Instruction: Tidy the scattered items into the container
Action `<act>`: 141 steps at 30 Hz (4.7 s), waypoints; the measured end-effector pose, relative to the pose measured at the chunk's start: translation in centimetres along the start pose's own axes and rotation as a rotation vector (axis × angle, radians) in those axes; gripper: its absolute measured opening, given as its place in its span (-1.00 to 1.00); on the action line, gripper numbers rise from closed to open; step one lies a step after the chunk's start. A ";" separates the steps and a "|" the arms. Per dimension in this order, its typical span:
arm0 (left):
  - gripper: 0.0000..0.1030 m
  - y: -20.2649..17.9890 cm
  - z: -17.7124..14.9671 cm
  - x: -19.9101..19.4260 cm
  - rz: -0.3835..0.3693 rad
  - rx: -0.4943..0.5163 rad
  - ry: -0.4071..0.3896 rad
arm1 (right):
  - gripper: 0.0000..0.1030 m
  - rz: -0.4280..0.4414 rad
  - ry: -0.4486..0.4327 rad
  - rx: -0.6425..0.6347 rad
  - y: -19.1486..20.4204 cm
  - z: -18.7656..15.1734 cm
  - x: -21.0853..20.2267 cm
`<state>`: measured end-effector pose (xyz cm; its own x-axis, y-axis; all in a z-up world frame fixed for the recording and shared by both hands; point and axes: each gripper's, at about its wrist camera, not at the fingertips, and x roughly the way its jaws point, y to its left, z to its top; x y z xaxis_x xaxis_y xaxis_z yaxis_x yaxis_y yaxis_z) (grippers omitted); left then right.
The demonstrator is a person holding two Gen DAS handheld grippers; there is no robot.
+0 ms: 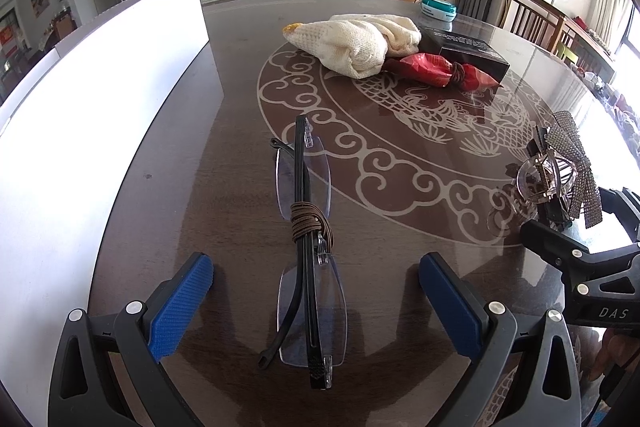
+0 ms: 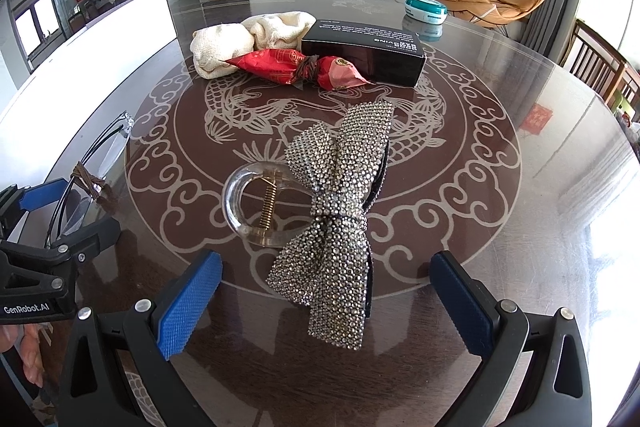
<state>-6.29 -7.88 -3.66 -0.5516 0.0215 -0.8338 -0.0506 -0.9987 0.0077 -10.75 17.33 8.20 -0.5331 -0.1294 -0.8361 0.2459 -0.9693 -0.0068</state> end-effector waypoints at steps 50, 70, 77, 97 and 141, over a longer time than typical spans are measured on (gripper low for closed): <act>-0.79 30.8 5.1 -7.4 0.112 -0.308 0.052 | -0.08 0.539 -0.094 -0.368 33.9 16.9 -4.2; 0.94 17.9 2.8 -18.6 0.444 -0.099 -0.318 | 0.99 0.407 -0.330 -0.184 20.4 11.5 -7.9; 0.96 12.4 3.9 -22.2 0.394 -0.075 -0.427 | 0.99 0.240 -0.241 -0.139 10.3 5.9 -5.8; 0.97 3.3 5.6 -23.8 0.447 0.047 -0.514 | 0.99 0.082 -0.154 0.036 -3.4 -2.3 -4.0; 1.00 -3.4 2.3 0.9 -0.035 0.044 -0.024 | 1.00 -0.024 -0.076 0.258 -7.5 0.6 -0.6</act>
<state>-8.55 -4.40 -3.18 -0.5686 0.0579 -0.8205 -0.1063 -0.9943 0.0035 -12.73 24.56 9.05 -0.5978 -0.1113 -0.7939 0.0231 -0.9923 0.1218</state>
